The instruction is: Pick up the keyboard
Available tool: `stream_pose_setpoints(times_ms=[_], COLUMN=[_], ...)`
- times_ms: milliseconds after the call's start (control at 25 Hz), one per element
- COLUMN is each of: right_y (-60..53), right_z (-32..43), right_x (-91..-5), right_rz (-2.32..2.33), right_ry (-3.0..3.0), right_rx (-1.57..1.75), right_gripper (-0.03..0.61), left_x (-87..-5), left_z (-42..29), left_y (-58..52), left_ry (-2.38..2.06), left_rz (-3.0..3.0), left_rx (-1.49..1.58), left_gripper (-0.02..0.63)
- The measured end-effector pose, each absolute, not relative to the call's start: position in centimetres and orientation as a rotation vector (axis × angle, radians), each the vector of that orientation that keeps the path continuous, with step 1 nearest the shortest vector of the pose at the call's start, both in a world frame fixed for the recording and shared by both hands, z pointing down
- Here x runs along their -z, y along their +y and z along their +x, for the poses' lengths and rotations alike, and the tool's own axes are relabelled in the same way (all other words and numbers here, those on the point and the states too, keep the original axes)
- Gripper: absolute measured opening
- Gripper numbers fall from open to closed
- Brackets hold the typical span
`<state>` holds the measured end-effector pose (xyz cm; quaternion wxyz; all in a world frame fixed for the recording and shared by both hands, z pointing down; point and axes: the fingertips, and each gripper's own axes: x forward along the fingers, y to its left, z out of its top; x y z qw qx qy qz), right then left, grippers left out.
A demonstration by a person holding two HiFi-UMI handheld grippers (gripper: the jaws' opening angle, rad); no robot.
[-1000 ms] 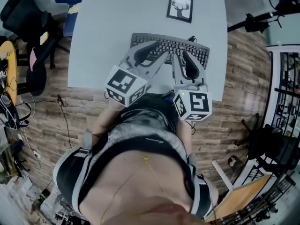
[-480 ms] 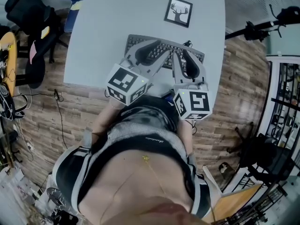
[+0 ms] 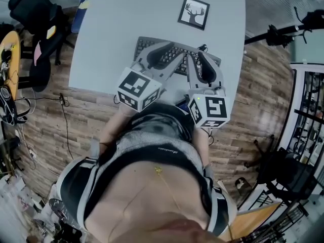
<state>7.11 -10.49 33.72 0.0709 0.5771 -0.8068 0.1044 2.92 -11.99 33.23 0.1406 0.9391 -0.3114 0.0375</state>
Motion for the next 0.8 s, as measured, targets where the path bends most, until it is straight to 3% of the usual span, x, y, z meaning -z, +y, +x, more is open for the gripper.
stream_pose_setpoints(times_ms=[800], right_y=[-11.5], right_z=[9.7], right_x=[-41.8], right_rz=[1.727], right_ry=[-2.227], right_rx=[-0.493], right_gripper=[0.115], left_x=[-40.6], left_z=[0.4], left_y=[-14.9], left_ry=[-0.968], left_rz=[2.586], left_rx=[-0.283], left_gripper=[0.118])
